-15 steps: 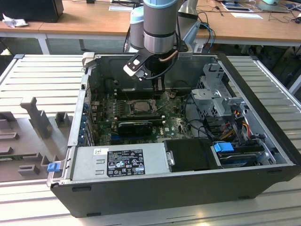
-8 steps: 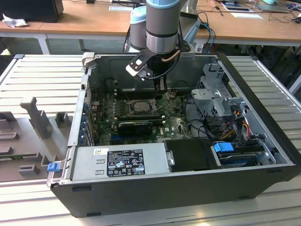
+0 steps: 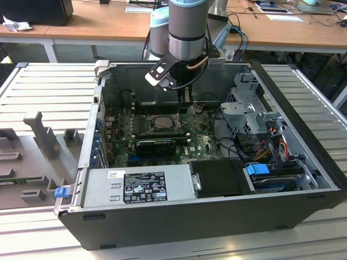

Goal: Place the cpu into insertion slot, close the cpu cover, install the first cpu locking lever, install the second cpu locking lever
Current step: 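Close the cpu cover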

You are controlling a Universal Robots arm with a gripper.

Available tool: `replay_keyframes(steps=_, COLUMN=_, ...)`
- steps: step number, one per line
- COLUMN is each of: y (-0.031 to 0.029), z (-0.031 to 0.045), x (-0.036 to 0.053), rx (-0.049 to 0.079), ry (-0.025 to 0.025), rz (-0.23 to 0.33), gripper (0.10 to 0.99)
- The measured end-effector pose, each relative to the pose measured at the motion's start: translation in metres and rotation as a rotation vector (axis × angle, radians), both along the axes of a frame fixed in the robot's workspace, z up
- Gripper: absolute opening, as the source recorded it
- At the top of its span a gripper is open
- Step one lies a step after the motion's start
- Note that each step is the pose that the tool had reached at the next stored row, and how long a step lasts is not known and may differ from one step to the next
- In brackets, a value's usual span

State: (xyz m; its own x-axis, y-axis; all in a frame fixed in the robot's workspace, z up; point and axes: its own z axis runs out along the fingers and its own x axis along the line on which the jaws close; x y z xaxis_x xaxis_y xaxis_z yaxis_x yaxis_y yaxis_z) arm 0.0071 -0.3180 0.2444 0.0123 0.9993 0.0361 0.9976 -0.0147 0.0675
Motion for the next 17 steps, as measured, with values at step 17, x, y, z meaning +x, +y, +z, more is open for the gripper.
replay_keyframes(steps=17, y=0.0000, z=0.0017, x=0.0034, rx=0.000, ry=0.0001, rz=0.000, gripper=0.106)
